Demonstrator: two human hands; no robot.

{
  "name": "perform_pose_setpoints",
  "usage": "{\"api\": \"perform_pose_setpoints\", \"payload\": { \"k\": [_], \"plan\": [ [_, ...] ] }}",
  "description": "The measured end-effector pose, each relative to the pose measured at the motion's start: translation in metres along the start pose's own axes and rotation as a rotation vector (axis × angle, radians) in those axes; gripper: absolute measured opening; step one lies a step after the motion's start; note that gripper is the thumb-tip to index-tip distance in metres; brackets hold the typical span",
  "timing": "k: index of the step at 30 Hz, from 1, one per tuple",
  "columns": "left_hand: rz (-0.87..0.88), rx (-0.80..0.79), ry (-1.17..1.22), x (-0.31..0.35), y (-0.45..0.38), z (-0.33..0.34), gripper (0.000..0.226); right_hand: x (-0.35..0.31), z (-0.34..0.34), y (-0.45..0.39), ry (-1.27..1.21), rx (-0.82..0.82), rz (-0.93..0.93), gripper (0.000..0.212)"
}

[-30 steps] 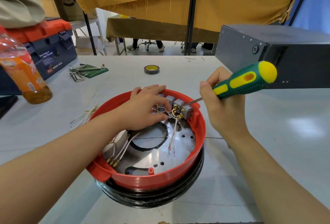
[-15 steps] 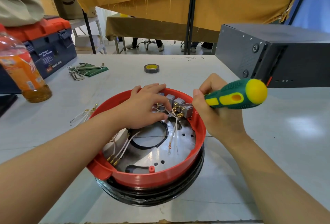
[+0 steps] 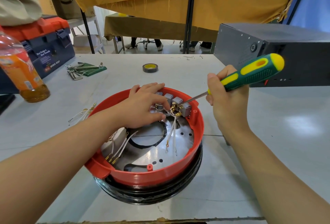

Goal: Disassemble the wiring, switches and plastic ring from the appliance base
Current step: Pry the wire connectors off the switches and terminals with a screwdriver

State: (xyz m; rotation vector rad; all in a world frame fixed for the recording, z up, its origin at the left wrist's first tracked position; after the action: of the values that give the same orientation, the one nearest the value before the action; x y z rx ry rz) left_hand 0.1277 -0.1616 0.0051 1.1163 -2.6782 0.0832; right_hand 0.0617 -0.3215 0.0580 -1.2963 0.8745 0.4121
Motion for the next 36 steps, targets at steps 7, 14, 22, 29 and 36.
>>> {"api": "perform_pose_setpoints", "payload": {
  "k": [7,14,22,29,36],
  "plan": [
    [-0.001,0.003,0.015,0.0,0.001,-0.001,0.019,-0.015,0.005,0.009,0.163,-0.051,-0.126,0.029],
    [0.005,0.013,0.026,0.001,0.002,-0.001,0.018,-0.034,0.034,0.026,0.28,-0.267,-0.231,0.022],
    [0.004,0.007,0.016,0.0,0.001,0.0,0.019,-0.031,0.045,0.022,0.29,-0.415,-0.195,0.027],
    [0.005,0.001,0.023,0.0,0.001,-0.001,0.017,-0.014,0.025,-0.003,0.262,-0.317,-0.075,0.022],
    [0.002,0.003,0.024,0.0,0.001,-0.001,0.014,0.007,0.013,-0.01,0.068,-0.204,0.076,0.027]
  ]
}}
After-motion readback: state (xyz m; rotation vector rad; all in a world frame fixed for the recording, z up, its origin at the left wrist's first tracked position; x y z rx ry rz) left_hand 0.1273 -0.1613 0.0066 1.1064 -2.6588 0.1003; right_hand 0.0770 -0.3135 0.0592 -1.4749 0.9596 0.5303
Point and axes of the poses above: each hand's wrist, its own y-axis away from the middle knuckle, its own z-axis out of the palm, x = y × z, the point moved 10 cm from there along -y, towards the middle knuckle, and after that the axes turned 7 degrees about -x, right-handed, at the moved point
